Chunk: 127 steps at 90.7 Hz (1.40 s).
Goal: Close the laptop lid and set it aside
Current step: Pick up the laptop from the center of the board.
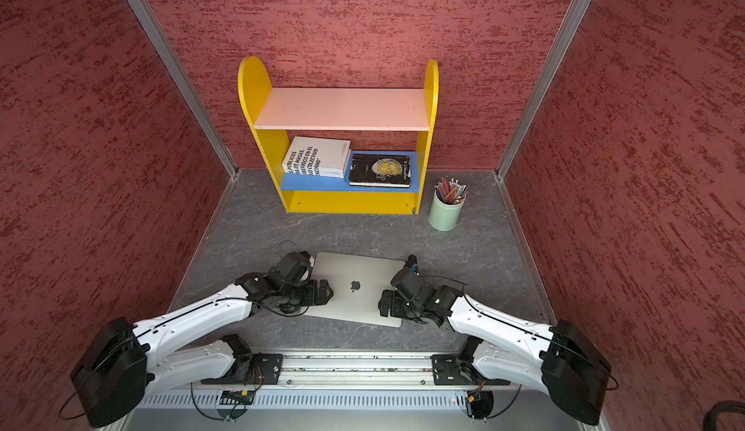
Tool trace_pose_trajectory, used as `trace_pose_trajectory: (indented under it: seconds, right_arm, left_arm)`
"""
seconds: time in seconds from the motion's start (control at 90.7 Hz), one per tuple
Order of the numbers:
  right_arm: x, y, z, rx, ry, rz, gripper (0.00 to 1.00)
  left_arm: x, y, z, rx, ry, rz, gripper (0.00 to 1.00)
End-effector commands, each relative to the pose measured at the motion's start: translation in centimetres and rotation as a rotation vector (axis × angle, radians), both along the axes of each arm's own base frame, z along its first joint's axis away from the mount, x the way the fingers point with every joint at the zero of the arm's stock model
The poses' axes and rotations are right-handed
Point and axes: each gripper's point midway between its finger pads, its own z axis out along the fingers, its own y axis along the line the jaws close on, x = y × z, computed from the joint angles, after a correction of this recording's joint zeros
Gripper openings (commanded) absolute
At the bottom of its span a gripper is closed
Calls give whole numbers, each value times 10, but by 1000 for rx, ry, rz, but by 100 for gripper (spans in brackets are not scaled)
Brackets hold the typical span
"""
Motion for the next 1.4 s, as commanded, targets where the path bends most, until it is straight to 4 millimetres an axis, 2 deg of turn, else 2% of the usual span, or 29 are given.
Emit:
trace_pose_trajectory:
  seconds: [0.0,0.474,0.727,1.389]
  right_arm:
    - [5,-4,-4,-25,-11,-26,98]
    - [6,-7,-11,-34,-1,-60,98]
    - [8,-8,-10,-32,-3,-67,98]
    - [7,8,-22,43,40,-59,98]
  left_arm:
    - [5,5,-6,43,-18,-1,100]
    - [4,14,-16,92,-15,16,100]
    - [3,11,-17,108,-19,10,100]
    - [-11,11,-35,89,17,14,100]
